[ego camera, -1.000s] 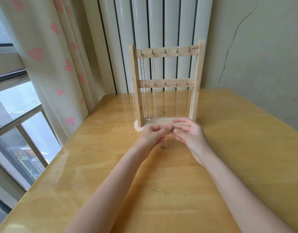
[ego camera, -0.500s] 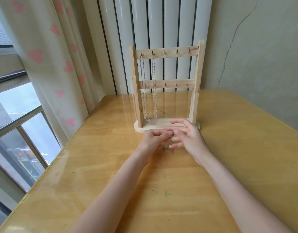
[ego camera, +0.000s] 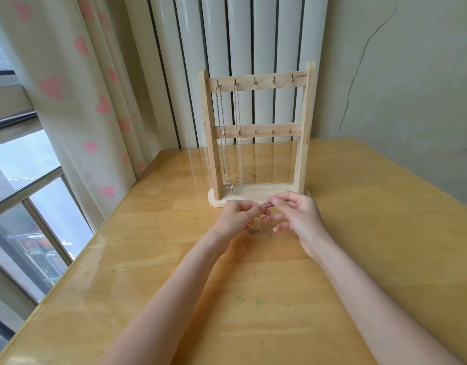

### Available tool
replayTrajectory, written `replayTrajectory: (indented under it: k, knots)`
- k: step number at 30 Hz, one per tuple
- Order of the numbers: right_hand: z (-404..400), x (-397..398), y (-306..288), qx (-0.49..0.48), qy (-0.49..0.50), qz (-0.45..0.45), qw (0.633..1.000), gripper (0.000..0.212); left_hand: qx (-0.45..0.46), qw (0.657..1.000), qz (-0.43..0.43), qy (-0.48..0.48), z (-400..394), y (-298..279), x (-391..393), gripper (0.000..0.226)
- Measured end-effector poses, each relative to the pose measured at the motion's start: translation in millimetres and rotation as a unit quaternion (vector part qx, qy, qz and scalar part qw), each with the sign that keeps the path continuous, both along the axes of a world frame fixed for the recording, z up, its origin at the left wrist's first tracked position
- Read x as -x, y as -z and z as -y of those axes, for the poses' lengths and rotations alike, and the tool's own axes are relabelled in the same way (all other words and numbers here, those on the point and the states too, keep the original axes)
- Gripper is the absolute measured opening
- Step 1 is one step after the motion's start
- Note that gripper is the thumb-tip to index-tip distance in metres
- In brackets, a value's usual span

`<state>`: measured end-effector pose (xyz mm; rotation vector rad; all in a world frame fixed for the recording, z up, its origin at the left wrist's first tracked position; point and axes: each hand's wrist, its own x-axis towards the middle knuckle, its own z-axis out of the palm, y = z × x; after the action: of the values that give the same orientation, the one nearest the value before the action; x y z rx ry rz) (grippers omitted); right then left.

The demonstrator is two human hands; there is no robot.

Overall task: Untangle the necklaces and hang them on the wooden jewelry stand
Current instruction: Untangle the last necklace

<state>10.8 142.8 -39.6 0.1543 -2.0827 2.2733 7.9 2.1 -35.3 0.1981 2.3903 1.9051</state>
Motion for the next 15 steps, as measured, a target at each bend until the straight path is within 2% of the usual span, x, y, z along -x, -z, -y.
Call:
replayTrajectory:
  k: [6,11,15]
  knots:
    - [3.0,0.2,-3.5,-0.016,0.008,-0.025,1.0,0.012,0.0,1.0,0.021,0.006,11.0,-2.4,-1.7,0.02]
    - [3.1,-0.6,-11.9,0.057,-0.011,-0.019,0.998,0.009,0.029,0.999,0.011,0.039,16.6,-10.7,-7.9,0.026]
    - [7.2,0.6,-14.2,-0.012,-0.015,-0.025,0.999,0.011,0.033,0.999,0.009,0.034,16.5,-18.4,-7.9,0.022]
